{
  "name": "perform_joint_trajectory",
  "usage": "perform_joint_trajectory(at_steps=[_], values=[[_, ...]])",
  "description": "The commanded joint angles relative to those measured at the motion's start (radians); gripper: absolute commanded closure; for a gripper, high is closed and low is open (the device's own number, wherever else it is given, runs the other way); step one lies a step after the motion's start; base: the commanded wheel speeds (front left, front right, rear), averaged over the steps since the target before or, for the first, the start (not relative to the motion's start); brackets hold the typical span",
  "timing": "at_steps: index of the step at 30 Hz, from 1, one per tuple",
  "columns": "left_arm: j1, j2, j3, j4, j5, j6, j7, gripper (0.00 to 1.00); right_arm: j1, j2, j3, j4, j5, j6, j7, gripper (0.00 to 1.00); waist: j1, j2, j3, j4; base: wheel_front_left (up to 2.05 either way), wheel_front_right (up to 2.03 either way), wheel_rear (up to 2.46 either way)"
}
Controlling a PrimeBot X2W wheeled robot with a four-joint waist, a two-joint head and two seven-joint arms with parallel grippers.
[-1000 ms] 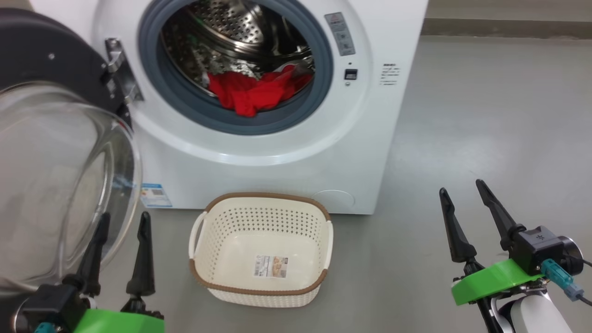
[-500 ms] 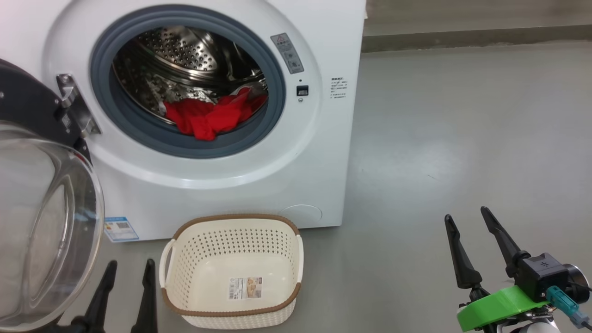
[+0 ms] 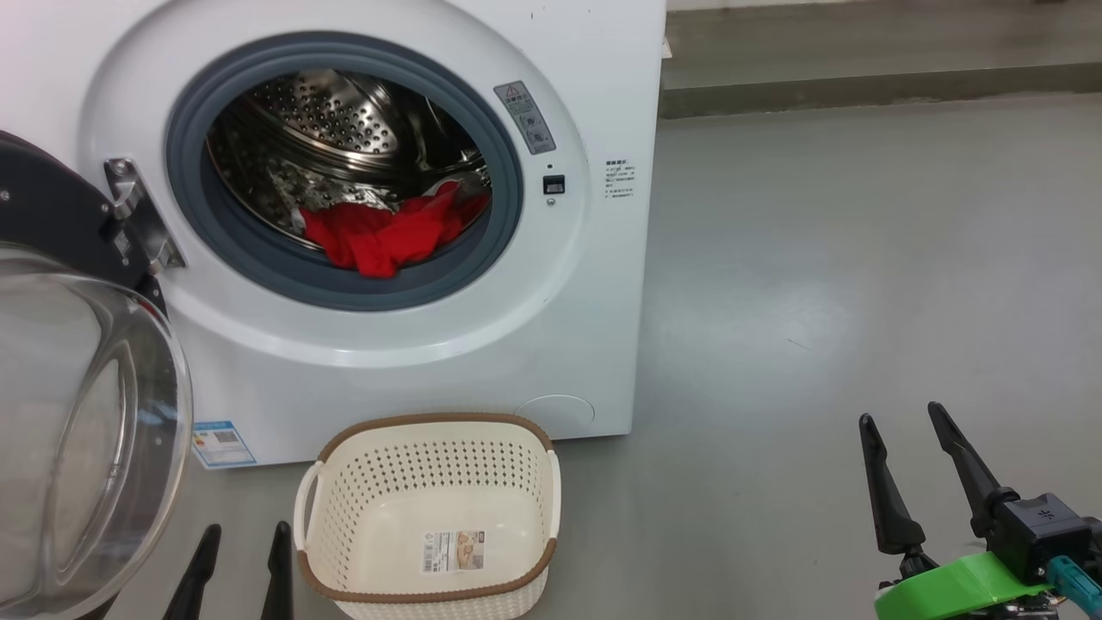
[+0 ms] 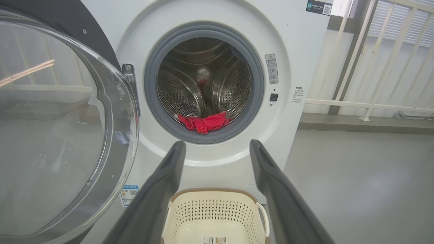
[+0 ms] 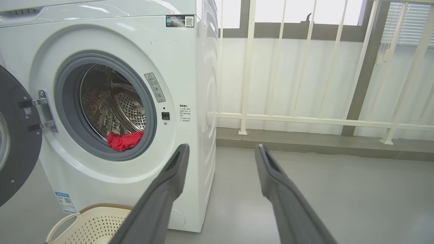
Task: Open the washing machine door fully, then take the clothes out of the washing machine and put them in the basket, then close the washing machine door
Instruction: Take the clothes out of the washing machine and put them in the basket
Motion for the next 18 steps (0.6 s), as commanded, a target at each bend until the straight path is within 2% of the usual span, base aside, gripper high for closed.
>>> perform_joint_trajectory(at_steps=[1,10,18], values=[[-0.008,0.021,0.032,-0.028,0.008,0.003,-0.011,0.00,-0.019,-0.009,0.018,-0.031,-0.012,0.005,-0.006,0.00,0.0001,0.0000,0.002,0.001,0.00,0.00,0.00],[-0.006,0.026,0.031,-0.043,0.021,0.034,-0.003,0.00,-0.025,-0.009,0.032,-0.023,-0.010,0.005,-0.006,0.00,0.0001,0.0000,0.007,0.006,0.12,-0.18,0.06],[-0.006,0.029,0.023,-0.057,0.023,0.046,0.010,0.00,-0.029,-0.009,0.037,-0.017,-0.011,0.005,-0.006,0.00,0.0001,0.0000,0.013,0.005,1.27,-1.27,0.00]])
